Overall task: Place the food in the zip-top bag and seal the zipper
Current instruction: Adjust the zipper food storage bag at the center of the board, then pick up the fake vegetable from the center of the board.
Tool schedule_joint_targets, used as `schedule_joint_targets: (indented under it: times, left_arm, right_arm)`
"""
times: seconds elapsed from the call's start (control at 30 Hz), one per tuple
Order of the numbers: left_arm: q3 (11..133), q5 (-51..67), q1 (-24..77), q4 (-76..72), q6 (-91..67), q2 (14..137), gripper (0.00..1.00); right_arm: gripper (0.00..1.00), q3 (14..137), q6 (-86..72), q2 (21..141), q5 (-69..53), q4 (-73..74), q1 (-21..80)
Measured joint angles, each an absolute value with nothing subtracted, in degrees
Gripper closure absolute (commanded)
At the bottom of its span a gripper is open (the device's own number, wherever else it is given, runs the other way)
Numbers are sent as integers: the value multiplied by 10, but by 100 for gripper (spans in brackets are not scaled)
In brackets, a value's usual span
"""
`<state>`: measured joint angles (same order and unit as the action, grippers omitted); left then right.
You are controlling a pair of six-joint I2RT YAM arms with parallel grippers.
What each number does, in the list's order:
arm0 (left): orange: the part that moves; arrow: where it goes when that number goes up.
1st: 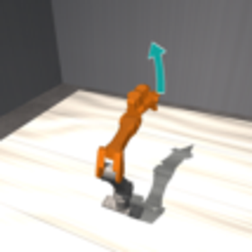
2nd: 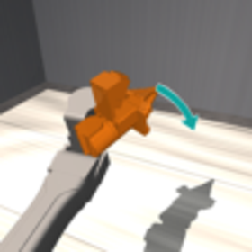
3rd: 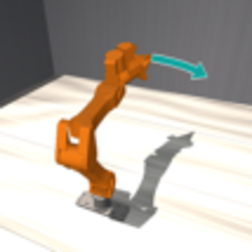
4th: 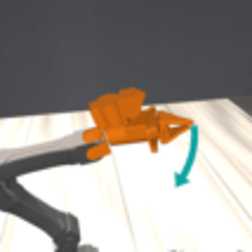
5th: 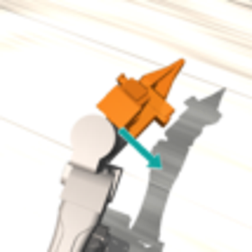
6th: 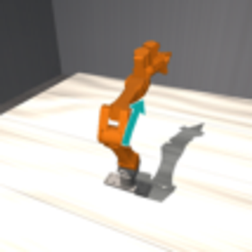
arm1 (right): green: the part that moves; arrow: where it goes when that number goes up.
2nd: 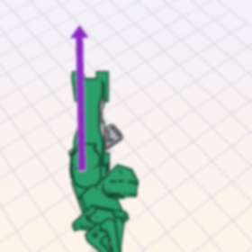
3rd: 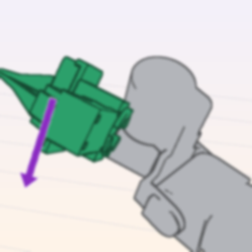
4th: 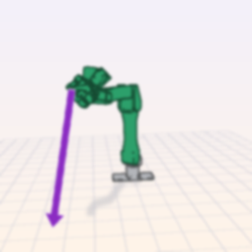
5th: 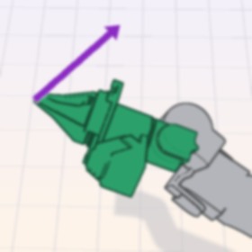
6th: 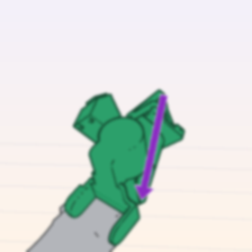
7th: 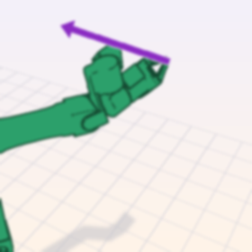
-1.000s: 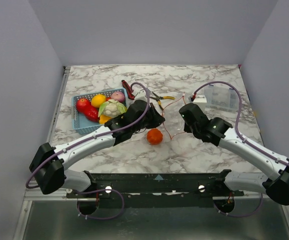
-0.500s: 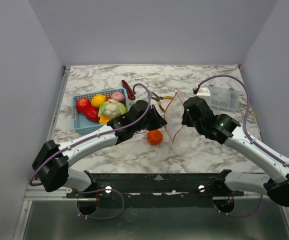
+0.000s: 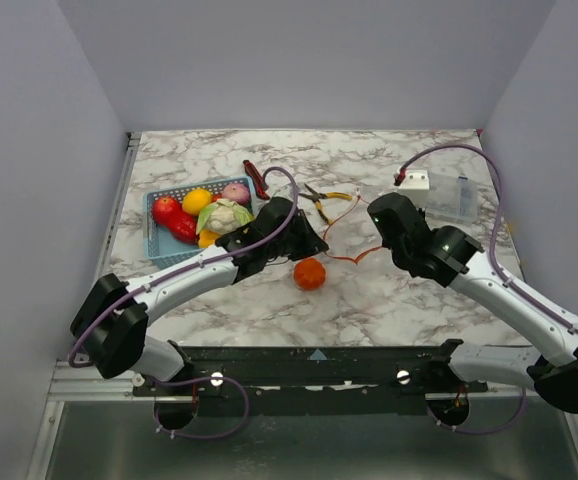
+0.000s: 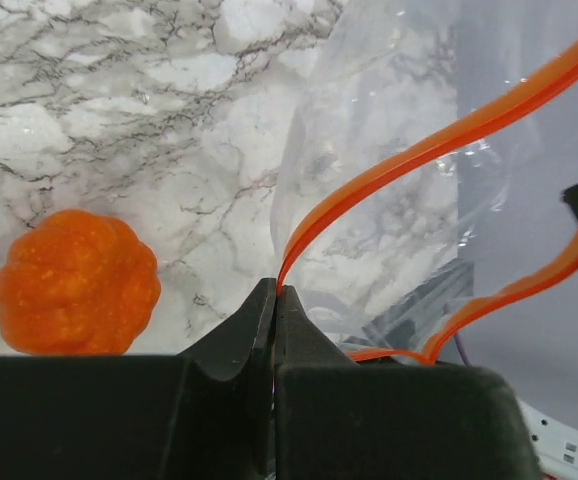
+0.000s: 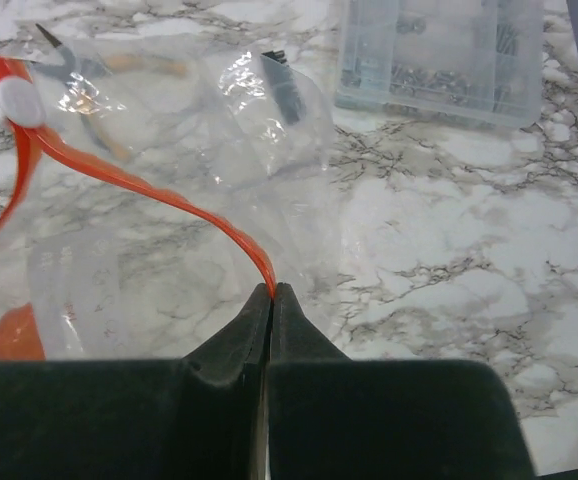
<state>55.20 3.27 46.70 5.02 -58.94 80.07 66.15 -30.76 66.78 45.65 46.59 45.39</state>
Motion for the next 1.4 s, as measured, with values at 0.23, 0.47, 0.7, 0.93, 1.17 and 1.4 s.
schedule_joint_targets:
  times: [0.23, 0.47, 0.7, 0.93, 1.17, 1.4]
  left_arm:
    - [565, 72, 494, 44, -579, 841, 68]
    - [564, 106, 497, 27, -558, 837, 14]
    - [536, 125, 484, 33, -496, 769, 1]
    - [473, 61, 485, 41, -427, 683, 1]
    - [499, -31, 491, 117, -391, 783, 1]
    - [535, -56, 494, 141, -388, 863, 2]
  right_arm:
    - [100, 645, -258, 617, 434, 445, 454]
    - [100, 599, -241, 619, 391, 442, 454]
    - [100, 581, -235, 619, 350, 442, 454]
    - [100, 580, -234, 620, 328, 442, 454]
    - [100, 580, -234, 620, 311, 441, 454]
    - [100, 580, -234, 620, 301, 435, 454]
